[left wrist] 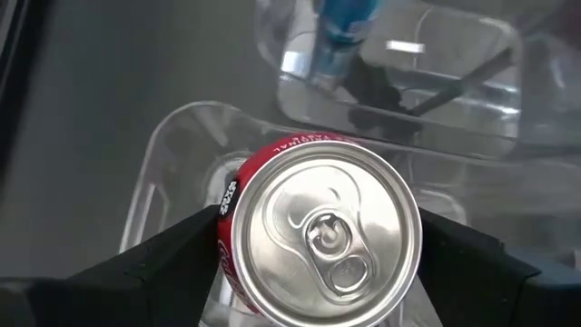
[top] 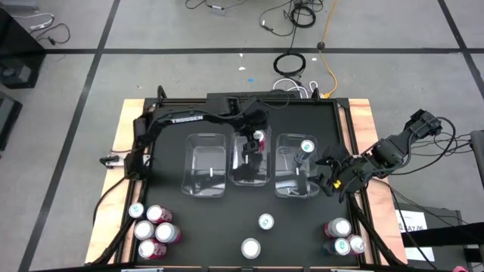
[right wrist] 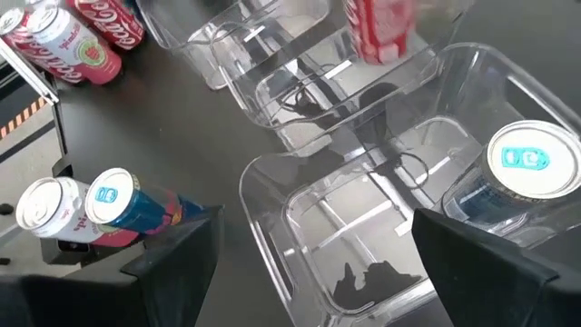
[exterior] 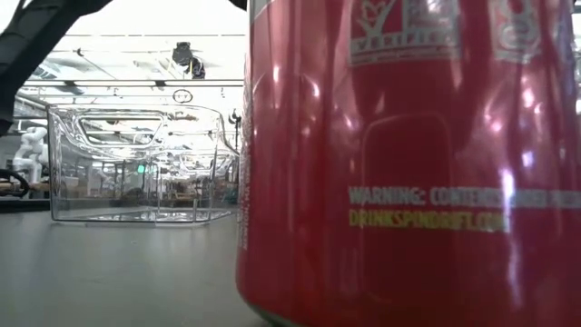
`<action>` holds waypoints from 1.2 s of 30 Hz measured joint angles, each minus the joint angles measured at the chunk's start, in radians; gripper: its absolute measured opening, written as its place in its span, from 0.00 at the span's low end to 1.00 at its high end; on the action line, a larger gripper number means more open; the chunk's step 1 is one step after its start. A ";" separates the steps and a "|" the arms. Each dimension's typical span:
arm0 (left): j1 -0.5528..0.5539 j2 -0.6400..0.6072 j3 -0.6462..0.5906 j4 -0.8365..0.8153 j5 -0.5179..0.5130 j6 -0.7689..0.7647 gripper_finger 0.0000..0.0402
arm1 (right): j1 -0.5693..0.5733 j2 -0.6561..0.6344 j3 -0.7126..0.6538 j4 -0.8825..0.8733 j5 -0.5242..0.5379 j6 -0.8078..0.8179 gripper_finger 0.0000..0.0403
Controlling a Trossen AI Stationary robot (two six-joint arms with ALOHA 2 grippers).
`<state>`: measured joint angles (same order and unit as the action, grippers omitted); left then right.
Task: Sort soda cans
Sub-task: Put the top center red soda can into the center transparent bin, then put the bottom center white orange soda can into the middle left transparent bin
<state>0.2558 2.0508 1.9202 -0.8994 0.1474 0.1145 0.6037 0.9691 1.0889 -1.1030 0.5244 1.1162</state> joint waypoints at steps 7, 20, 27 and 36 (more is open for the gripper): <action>0.032 0.064 0.000 0.033 -0.014 0.004 0.84 | 0.000 0.000 0.000 0.000 0.004 0.011 0.87; 0.043 0.108 0.001 0.060 -0.029 -0.003 0.84 | 0.000 0.000 0.000 -0.001 0.004 0.025 0.87; 0.043 0.108 0.000 0.046 -0.029 -0.032 0.85 | 0.000 0.000 0.000 -0.001 0.003 0.025 0.87; 0.043 0.107 0.000 0.041 -0.028 -0.067 0.99 | 0.000 0.000 0.000 0.000 0.003 0.025 0.87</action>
<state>0.2985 2.1574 1.9205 -0.8585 0.1192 0.0478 0.6041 0.9691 1.0885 -1.1034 0.5274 1.1412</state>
